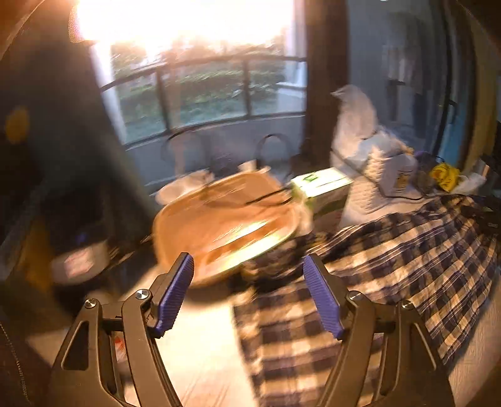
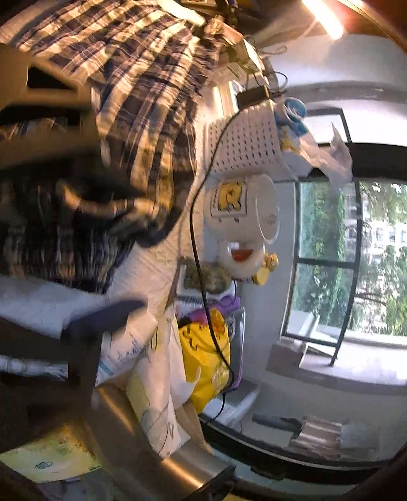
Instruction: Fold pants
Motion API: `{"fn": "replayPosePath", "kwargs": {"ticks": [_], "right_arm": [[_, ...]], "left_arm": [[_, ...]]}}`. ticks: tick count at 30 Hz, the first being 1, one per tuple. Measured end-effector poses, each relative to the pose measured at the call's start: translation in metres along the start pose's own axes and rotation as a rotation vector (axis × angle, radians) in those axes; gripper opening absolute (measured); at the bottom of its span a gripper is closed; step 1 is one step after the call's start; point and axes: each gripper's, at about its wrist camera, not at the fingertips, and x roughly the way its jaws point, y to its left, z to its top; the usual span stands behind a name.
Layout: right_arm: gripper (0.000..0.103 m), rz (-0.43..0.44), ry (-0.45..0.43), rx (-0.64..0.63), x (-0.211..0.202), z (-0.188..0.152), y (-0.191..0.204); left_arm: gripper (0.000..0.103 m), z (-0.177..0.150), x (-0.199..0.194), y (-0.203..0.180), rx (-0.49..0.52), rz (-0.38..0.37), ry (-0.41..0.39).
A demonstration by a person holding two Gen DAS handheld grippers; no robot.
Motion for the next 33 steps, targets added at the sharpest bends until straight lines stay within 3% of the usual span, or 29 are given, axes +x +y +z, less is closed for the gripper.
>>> {"fn": "replayPosePath", "kwargs": {"ticks": [5,9,12,15,17,18,19,22,25,27,28,33], "right_arm": [[0.077,0.004,-0.007,0.051,-0.025,-0.013,-0.011],[0.077,0.048,0.022,0.152,-0.046,-0.045,-0.023],[0.078,0.091,0.074,0.235,-0.055,-0.077,-0.031],[0.078,0.148,0.110,0.290,-0.059,-0.099,-0.032],[0.078,0.184,0.114,0.317,-0.063,-0.109,-0.032],[0.078,0.203,0.112,0.336,-0.064,-0.112,-0.032],[0.078,0.227,0.108,0.364,-0.065,-0.114,-0.033],[0.089,0.336,0.078,0.446,-0.057,-0.122,-0.032],[0.088,0.326,0.075,0.428,-0.051,-0.114,-0.021],[0.037,0.314,0.074,0.405,-0.047,-0.111,-0.014],[0.028,0.325,0.094,0.399,-0.042,-0.110,-0.012],[0.027,0.280,0.029,0.322,-0.075,-0.096,-0.005]], "left_arm": [[0.073,-0.052,-0.019,0.008,-0.088,-0.039,0.116],[0.073,-0.099,-0.022,-0.002,-0.167,-0.106,0.212],[0.073,-0.119,-0.024,-0.013,-0.221,-0.176,0.247],[0.072,-0.128,-0.029,-0.023,-0.247,-0.221,0.234],[0.056,-0.131,-0.036,-0.031,-0.233,-0.224,0.216],[0.040,-0.131,-0.039,-0.033,-0.228,-0.222,0.216],[0.030,-0.132,-0.044,-0.038,-0.222,-0.222,0.214],[0.013,-0.136,-0.055,-0.046,-0.208,-0.208,0.199],[0.007,-0.140,-0.061,-0.051,-0.193,-0.205,0.194],[0.002,-0.144,-0.063,-0.054,-0.191,-0.200,0.198],[0.002,-0.147,-0.066,-0.053,-0.196,-0.203,0.196],[0.002,-0.153,-0.089,-0.042,-0.242,-0.204,0.168]]}}
